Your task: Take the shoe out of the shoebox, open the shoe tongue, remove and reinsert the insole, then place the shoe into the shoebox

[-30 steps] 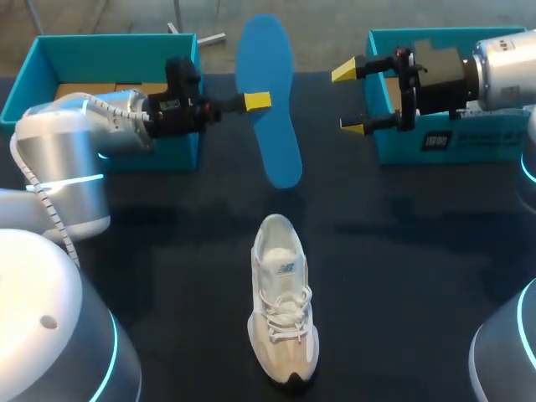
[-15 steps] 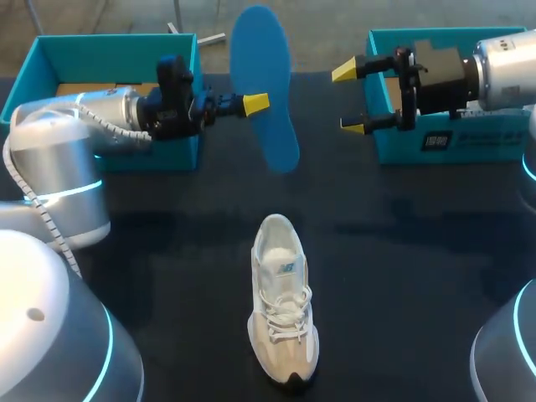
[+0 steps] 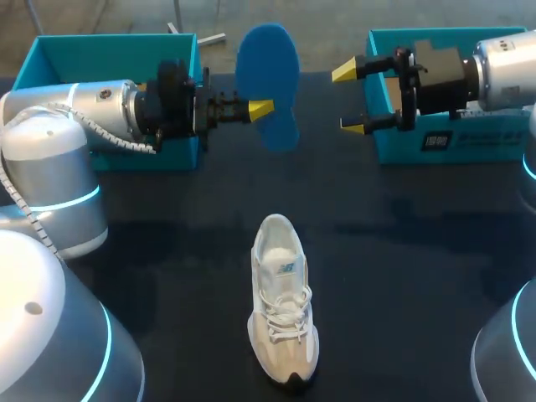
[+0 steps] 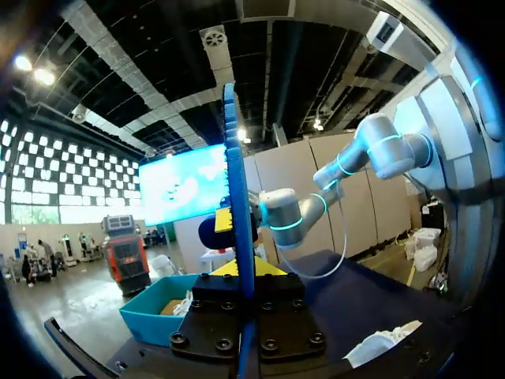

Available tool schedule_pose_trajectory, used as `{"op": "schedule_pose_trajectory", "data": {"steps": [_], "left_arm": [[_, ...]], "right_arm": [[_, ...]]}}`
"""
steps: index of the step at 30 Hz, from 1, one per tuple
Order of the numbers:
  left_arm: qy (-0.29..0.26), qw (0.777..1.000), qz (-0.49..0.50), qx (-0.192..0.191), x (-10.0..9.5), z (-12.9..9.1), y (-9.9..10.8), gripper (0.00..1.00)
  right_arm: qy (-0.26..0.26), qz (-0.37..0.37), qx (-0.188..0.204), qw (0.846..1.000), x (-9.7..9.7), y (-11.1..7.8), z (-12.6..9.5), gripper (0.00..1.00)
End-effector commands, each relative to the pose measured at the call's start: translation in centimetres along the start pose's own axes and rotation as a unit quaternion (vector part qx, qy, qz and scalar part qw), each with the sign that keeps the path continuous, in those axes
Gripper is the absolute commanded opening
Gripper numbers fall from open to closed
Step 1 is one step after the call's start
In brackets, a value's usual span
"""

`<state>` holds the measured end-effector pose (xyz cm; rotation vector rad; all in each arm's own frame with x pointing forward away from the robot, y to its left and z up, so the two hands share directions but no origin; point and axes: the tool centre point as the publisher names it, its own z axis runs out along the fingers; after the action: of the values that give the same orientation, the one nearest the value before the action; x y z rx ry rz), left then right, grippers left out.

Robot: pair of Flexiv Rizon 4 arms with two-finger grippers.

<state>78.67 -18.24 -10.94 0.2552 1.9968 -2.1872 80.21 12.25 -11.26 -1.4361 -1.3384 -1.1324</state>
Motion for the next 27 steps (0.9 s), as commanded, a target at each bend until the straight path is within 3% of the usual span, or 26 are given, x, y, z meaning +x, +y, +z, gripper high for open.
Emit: {"op": "schedule_pose_trajectory", "data": {"steps": [1, 8, 10, 23, 26, 27], "left_arm": [[0.064, 0.926, 0.368, -0.050, 0.3, -0.4, 0.7, 0.00], [0.078, 0.871, 0.471, -0.120, -0.9, -1.0, 1.6, 0.00], [0.056, 0.882, 0.454, -0.111, -1.4, -1.5, 1.4, 0.00], [0.056, 0.882, 0.454, -0.111, -1.4, -1.5, 1.4, 0.00], [0.056, 0.861, 0.489, -0.125, -1.3, -1.2, 1.9, 0.00], [0.047, 0.844, 0.517, -0.136, -1.4, -1.1, 2.0, 0.00]], "right_arm": [[-0.001, 0.001, 0.000, 1.000, 0.0, 0.1, 0.2, 1.00], [-0.001, 0.001, 0.000, 1.000, 0.0, 0.1, 0.2, 1.00], [-0.001, 0.001, 0.000, 1.000, 0.0, 0.1, 0.2, 1.00], [-0.001, 0.001, 0.000, 1.000, 0.0, 0.1, 0.2, 1.00], [-0.001, 0.001, 0.000, 1.000, 0.0, 0.1, 0.2, 1.00], [-0.001, 0.001, 0.000, 1.000, 0.0, 0.1, 0.2, 1.00]]}}
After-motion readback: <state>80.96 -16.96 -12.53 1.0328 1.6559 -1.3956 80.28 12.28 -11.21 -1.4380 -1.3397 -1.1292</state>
